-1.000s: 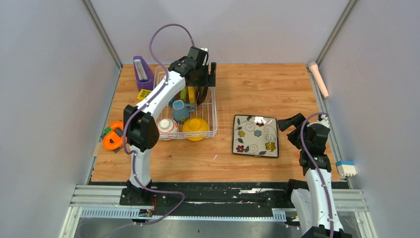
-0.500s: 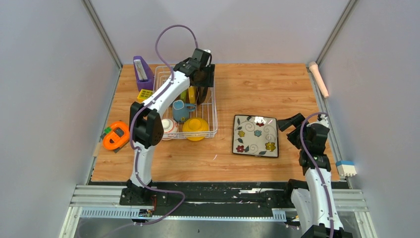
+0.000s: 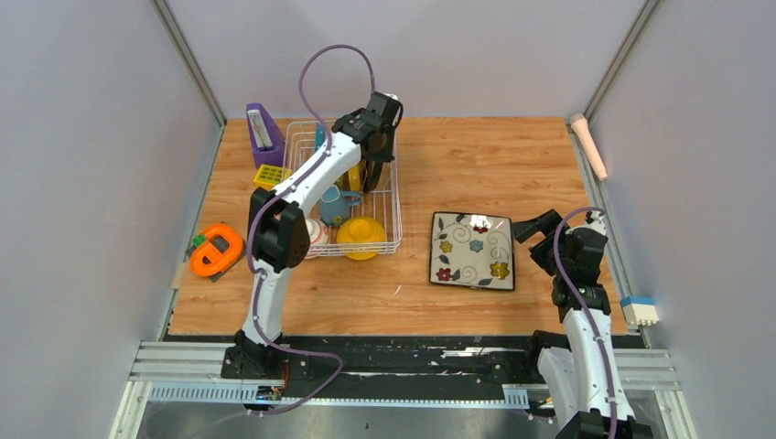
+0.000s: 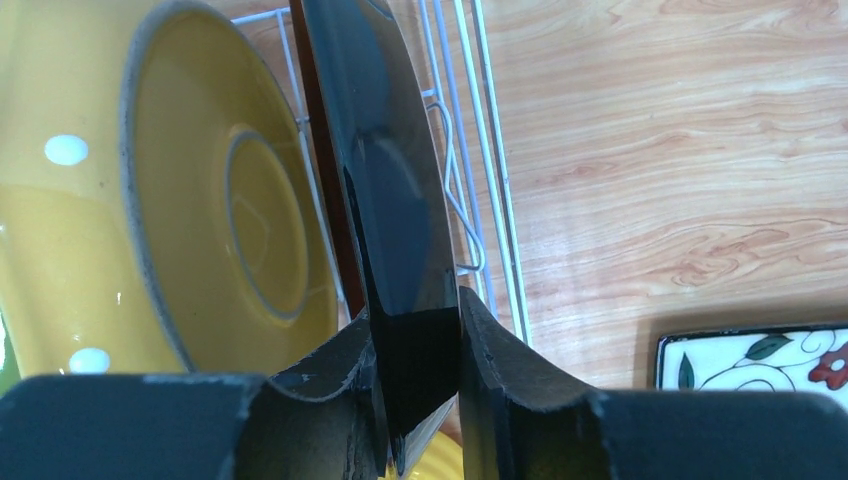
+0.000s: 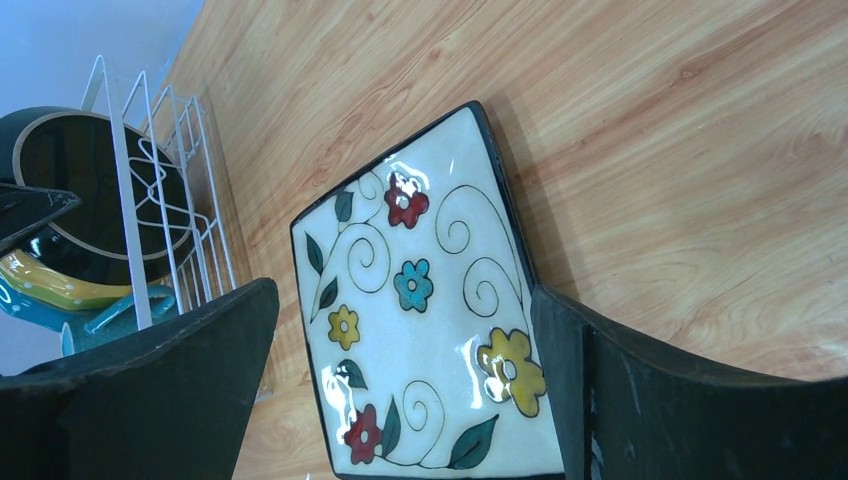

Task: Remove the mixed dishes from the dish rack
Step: Pick up the plate from the dish rack.

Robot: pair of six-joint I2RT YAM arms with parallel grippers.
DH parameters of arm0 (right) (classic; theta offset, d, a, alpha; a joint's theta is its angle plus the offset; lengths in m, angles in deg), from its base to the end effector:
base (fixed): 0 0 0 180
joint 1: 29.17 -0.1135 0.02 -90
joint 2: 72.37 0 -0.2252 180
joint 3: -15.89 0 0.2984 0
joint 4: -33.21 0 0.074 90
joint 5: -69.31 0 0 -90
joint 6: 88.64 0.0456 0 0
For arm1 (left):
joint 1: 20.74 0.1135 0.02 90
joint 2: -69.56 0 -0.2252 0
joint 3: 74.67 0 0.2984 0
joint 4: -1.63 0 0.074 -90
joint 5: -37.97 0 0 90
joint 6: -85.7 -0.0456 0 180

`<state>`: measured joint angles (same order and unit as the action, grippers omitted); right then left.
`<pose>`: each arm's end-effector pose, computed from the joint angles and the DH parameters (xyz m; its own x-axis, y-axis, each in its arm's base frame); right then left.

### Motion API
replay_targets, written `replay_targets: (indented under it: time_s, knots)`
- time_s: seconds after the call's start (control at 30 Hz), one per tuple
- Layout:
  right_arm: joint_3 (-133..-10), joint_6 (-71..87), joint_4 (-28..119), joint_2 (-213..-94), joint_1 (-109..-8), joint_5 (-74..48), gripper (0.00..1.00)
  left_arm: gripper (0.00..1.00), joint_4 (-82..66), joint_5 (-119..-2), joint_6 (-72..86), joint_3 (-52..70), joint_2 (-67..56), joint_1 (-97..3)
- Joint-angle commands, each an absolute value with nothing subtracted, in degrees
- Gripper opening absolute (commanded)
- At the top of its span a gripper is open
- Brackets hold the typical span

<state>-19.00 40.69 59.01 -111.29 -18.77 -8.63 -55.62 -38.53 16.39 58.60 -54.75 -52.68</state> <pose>0.2430 -0.0349 0.1750 -0.3795 0.6998 -0.6052 0.3087 0.7124 0.6302 0.4473 -0.2663 0.2576 -0.7278 0.0489 -0.6840 0.1341 0.9883 -0.0720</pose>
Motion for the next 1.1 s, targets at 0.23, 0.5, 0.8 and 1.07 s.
replay_targets:
  time_s: [0.23,0.5,0.8,1.07]
  knots:
    - [-19.19,40.65,56.42,-111.22,-18.98,-9.49,1.0,0.0,-53.0,-26.09,10.36,64.39,-49.37,-56.57]
    - [-19.08,40.61,56.4,-111.22,-18.97,-9.28,1.0,0.0,-47.96,-22.67,10.58,62.74,-44.34,-57.54]
    - [-19.16,40.47,56.41,-111.3,-18.97,-8.74,1.0,0.0,-45.19,-25.99,8.78,60.74,-39.58,-57.47]
    - [-19.21,40.12,56.44,-111.57,-18.97,-8.75,1.0,0.0,-42.99,-33.79,6.53,56.82,-34.13,-57.65]
